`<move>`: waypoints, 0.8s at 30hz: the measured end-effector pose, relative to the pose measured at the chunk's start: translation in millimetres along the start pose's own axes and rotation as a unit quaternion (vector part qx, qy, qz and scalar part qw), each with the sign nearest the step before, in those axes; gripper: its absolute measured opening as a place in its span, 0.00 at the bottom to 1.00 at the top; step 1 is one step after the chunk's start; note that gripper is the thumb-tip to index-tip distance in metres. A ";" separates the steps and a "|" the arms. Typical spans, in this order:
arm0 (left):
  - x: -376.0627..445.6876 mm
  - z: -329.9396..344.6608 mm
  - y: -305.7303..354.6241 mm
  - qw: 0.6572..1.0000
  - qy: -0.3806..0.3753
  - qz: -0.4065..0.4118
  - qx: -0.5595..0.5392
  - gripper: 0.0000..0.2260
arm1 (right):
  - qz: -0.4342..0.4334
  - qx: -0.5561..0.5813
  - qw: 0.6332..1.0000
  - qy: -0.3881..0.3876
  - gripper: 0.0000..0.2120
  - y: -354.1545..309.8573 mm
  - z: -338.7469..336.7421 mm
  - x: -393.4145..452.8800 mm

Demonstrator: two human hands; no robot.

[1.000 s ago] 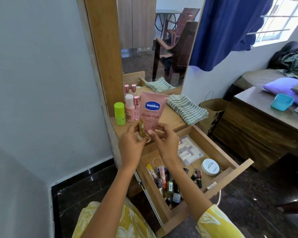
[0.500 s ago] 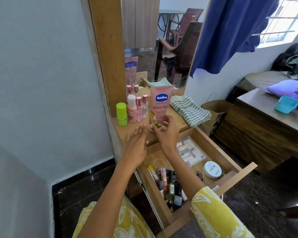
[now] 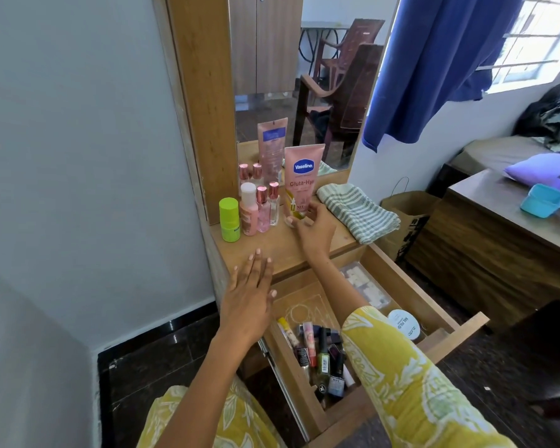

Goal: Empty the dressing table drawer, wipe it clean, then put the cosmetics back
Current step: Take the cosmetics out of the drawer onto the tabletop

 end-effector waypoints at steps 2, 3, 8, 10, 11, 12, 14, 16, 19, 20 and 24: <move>-0.3 0.3 -0.3 1.000 0.000 -0.001 0.002 0.26 | -0.002 -0.007 1.000 0.000 0.19 0.1 5.1 3.1; -0.4 0.5 -0.2 1.000 -0.001 -0.002 0.004 0.26 | 0.000 -0.013 1.000 0.000 0.18 0.8 7.7 5.0; -0.4 1.8 0.5 1.000 0.000 -0.008 0.003 0.27 | 0.014 -0.026 1.000 -0.008 0.18 5.8 16.0 13.2; -0.8 1.1 1.0 1.000 0.006 -0.006 -0.002 0.27 | 0.014 -0.031 0.999 -0.011 0.17 5.1 15.5 14.0; -1.3 0.8 1.3 1.000 0.008 -0.006 -0.003 0.27 | 0.012 -0.034 0.999 -0.012 0.16 3.7 13.6 13.0; -2.0 0.3 1.6 1.000 0.011 -0.005 -0.001 0.27 | 0.010 -0.036 0.999 -0.013 0.16 2.2 10.8 11.2; -2.5 -0.6 2.0 1.000 0.011 -0.005 0.007 0.27 | 0.001 -0.043 0.999 -0.013 0.16 -1.2 1.5 2.7; -2.2 -0.6 2.7 1.000 0.009 -0.005 0.010 0.27 | -0.025 -0.078 0.996 -0.019 0.17 -3.6 -11.6 -15.0; -6.4 -1.6 4.1 1.000 0.012 0.000 0.008 0.27 | -0.100 -0.136 0.983 -0.075 0.11 -2.6 -33.8 -58.8; -9.3 -1.9 4.3 1.000 0.016 0.000 0.005 0.26 | -0.128 -0.157 0.973 -0.110 0.08 -0.3 -40.0 -75.7; -20.9 0.3 3.8 1.000 0.004 -0.015 0.009 0.27 | -0.131 -0.346 0.889 -0.269 0.07 36.1 -51.9 -125.4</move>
Point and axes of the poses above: each hand's wrist, its own x-axis towards the middle knuckle, its own z-axis out of the palm, y = z × x, the point moved 7 cm from there along x, towards the middle knuckle, and after that the axes turned 15 degrees about z, right-handed, at the moved point
